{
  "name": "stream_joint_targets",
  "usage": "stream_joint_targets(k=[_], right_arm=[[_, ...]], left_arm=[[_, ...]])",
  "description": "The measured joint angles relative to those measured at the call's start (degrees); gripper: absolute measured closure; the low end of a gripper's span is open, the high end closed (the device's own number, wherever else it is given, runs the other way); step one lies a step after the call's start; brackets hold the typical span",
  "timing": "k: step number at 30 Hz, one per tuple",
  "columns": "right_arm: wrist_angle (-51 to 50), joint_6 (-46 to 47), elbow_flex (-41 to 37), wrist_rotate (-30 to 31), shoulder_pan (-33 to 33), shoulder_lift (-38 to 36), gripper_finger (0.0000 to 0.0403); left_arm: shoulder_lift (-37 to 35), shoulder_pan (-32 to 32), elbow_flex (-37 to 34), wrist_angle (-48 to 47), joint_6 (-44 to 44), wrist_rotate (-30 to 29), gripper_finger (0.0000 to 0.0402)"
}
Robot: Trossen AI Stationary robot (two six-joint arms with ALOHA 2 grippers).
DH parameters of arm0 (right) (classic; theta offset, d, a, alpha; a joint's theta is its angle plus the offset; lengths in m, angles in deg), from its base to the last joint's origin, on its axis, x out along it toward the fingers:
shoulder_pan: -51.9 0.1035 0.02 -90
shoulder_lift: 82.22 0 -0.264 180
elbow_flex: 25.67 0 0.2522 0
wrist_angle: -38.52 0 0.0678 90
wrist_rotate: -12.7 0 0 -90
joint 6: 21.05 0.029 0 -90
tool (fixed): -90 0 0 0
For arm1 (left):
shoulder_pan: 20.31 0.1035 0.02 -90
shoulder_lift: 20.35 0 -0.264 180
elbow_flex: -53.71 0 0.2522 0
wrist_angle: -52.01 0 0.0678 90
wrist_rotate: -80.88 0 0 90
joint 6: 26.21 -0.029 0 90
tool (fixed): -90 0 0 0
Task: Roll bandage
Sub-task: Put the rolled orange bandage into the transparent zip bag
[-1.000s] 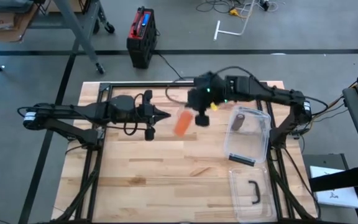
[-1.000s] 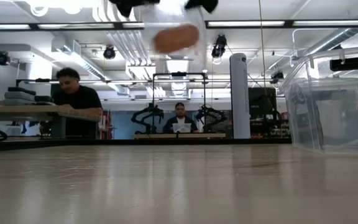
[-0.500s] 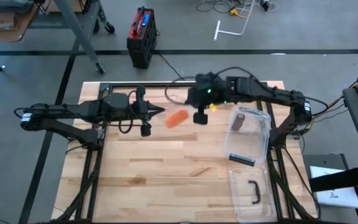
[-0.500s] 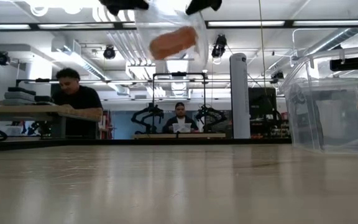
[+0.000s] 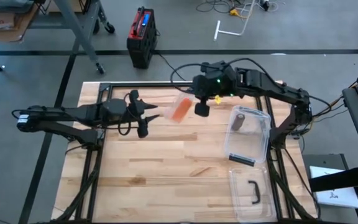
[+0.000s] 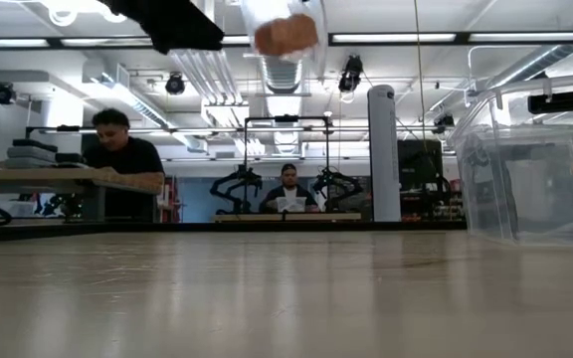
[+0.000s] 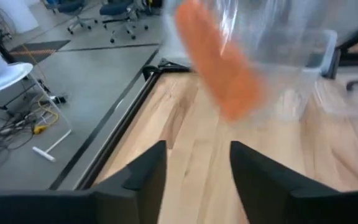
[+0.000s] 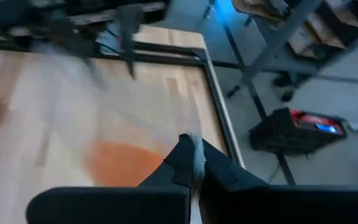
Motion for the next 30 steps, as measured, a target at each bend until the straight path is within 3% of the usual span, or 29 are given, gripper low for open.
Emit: stream_joint_targets(k=[7,14,23,30], right_arm=[[0.1,0.1,0.4,0.2,-0.5,0.1,0.0403],[2.0,0.5,0.4,3.1,-0.7,0.2,0.0403],[4.9,-0.3,0.4,3.2,-0.8,0.1,0.0403],[5.7,-1.0,0.4,3.2,-0.8,0.1,0.0403]], left_arm=[[1.0,0.0,-12.6,22.1,2.1,1.1,0.0167],[5.6,0.2,-22.5,50.2,-2.5,2.1,0.0145],[13.8,2.9,-22.6,55.3,2.4,2.1,0.0177],[20.7,3.1,-17.6,56.0,1.3,2.9,0.02]])
